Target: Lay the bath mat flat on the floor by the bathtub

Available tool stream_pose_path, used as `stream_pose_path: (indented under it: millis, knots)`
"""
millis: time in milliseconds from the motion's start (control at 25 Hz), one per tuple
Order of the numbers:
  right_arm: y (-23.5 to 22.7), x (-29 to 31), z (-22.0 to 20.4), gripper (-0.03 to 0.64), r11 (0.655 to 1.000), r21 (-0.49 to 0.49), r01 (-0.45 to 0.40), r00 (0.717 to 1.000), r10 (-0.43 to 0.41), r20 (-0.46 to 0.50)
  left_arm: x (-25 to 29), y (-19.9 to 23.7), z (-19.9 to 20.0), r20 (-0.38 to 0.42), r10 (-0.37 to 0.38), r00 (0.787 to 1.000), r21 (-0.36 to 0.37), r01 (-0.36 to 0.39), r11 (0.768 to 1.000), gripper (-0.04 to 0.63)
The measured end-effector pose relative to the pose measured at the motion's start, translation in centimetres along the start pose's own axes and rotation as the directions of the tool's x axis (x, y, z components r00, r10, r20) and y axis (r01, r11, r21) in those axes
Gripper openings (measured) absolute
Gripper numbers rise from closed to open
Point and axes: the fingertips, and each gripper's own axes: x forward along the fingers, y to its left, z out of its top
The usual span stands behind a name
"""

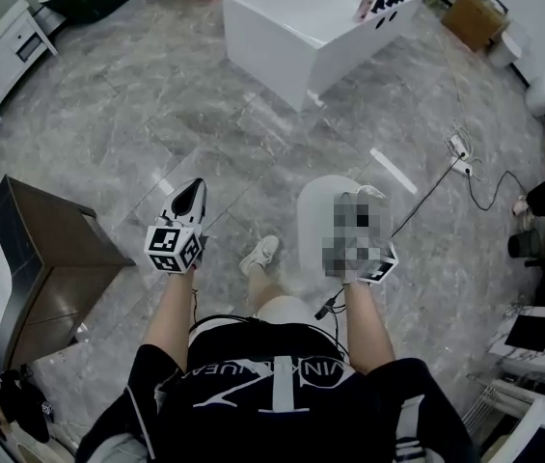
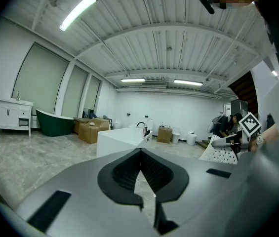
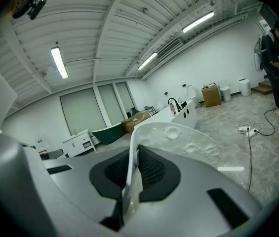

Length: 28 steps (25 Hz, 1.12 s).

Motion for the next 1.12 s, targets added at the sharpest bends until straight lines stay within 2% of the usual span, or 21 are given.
stream_pose_path:
  millis: [200,600,840,1120]
  knots:
    - [-0.4,5.7,-0.4,0.028,1.0,0.012,0.024,0.999,-0.024,-0.042,5.5,4.6,1.6,-0.001,0.037,0.999,0.018,-0.037,0.999,0.015]
    - [-1.8,17.0,1.4,0.028,0.994,0.041,0.1,0.993,-0.097,-0.074,17.0,11.3,3.3,-0.064,0.011,0.998,0.056,-0.008,0.998,0.015]
    - [-1.5,22.2,2.3,0.028,0.993,0.055,0.108,0.992,-0.104,-0.066,22.4,14.0,4.4,-0.061,-0.006,0.998,0.068,0.011,0.998,0.015]
    - [-0.9,28.1,2.4,0.028,0.988,0.084,0.128,0.989,-0.121,-0.09,27.6,16.0,4.0,-0.098,-0.039,0.994,0.064,0.045,0.997,0.015]
